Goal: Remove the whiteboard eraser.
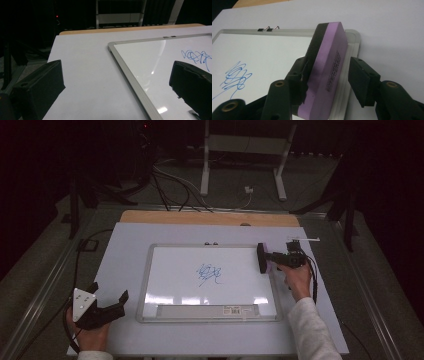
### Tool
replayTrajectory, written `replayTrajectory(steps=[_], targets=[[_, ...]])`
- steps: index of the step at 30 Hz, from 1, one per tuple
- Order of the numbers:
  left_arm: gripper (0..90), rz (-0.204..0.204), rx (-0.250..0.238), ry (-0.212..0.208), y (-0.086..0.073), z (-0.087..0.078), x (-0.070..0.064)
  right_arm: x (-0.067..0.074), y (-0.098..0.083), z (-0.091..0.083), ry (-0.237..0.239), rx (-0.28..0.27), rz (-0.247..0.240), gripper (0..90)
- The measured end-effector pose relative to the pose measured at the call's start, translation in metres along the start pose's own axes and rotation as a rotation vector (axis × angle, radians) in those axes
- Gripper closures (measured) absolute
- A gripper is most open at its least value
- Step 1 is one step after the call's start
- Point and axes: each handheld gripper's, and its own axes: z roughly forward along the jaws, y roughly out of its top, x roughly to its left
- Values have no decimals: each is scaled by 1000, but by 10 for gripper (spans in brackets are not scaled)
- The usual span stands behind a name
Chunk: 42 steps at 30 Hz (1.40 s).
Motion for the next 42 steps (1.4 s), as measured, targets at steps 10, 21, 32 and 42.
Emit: replayTrajectory(steps=[10, 21, 32, 42], targets=[[4, -1, 7, 0, -1, 2, 2, 12, 0, 18, 63, 51, -4, 411], [4, 2, 6, -4, 0, 1, 0, 15, -2, 24, 47, 78, 6, 344], [4, 0, 4, -2, 0, 1, 0, 22, -2, 23, 13, 70, -31, 407], [4, 2, 5, 0, 0, 1, 0, 40, 3, 16, 47, 39, -82, 407]])
